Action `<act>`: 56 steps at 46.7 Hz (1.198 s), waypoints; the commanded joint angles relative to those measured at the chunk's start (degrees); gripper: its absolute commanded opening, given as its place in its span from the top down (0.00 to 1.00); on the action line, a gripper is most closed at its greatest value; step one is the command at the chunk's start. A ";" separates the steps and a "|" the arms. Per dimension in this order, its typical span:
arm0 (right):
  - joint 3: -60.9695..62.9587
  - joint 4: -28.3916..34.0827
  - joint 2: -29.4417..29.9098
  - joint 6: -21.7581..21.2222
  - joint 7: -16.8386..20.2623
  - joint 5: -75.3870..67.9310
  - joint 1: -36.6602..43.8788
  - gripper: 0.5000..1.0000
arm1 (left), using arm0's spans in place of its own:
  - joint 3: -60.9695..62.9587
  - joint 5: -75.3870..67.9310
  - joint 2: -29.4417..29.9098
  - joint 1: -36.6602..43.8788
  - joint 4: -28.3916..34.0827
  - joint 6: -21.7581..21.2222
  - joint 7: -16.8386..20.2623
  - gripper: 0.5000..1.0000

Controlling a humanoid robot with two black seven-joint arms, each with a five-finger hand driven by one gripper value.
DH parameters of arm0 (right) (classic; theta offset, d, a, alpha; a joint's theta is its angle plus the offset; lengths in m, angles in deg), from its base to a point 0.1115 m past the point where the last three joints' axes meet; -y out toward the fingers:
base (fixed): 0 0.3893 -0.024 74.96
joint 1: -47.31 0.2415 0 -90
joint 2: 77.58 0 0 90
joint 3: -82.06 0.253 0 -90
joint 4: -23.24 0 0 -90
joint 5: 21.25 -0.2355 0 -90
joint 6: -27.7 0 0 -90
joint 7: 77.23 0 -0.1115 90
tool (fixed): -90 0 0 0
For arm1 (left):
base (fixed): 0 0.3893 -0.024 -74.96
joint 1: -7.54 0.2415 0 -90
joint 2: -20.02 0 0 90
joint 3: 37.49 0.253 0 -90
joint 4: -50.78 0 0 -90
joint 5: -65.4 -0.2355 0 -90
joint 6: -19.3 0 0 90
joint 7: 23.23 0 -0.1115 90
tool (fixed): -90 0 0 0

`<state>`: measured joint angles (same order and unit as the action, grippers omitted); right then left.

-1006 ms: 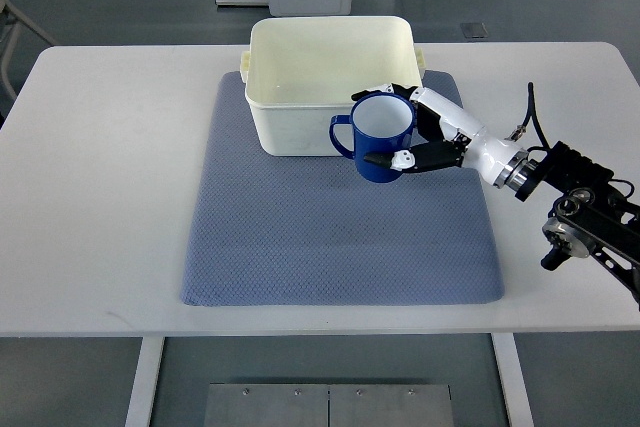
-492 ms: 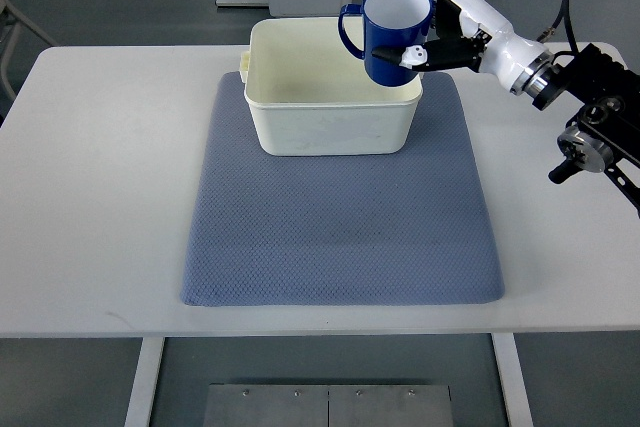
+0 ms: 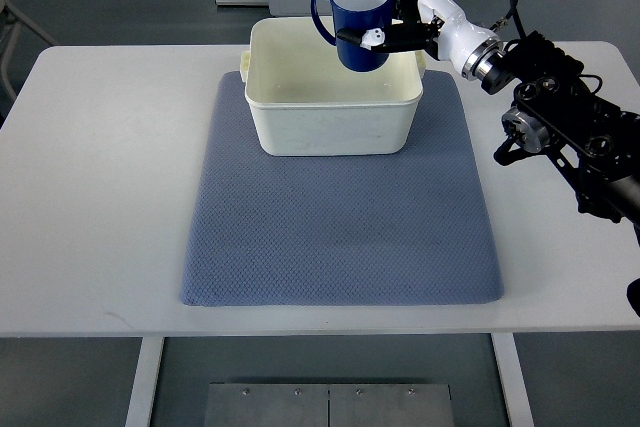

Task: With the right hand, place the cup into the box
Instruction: 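Lower the mug into the cream box and open the right hand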

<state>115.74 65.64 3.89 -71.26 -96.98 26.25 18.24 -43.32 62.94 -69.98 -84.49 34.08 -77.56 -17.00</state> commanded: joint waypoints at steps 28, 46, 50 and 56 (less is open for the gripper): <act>-3.89 -6.37 4.48 4.92 -0.81 -0.21 -0.72 1.00 | 0.03 0.00 0.00 0.01 0.00 0.01 0.01 0.00; -3.97 -6.28 4.48 5.36 -0.72 -0.30 -1.52 0.69 | 0.03 0.00 0.00 0.01 0.00 0.01 0.01 0.00; -3.97 -6.28 4.66 5.36 -0.72 -0.30 -1.52 0.46 | 0.03 0.00 0.00 0.01 0.00 0.01 0.01 0.00; -3.97 -6.28 4.84 5.36 -0.72 -0.30 -1.87 0.10 | 0.03 0.00 0.00 0.01 0.00 0.01 0.01 0.00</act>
<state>111.76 59.38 8.72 -65.90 -97.71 25.90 16.47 -43.33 62.94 -69.98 -84.48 34.06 -77.55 -16.99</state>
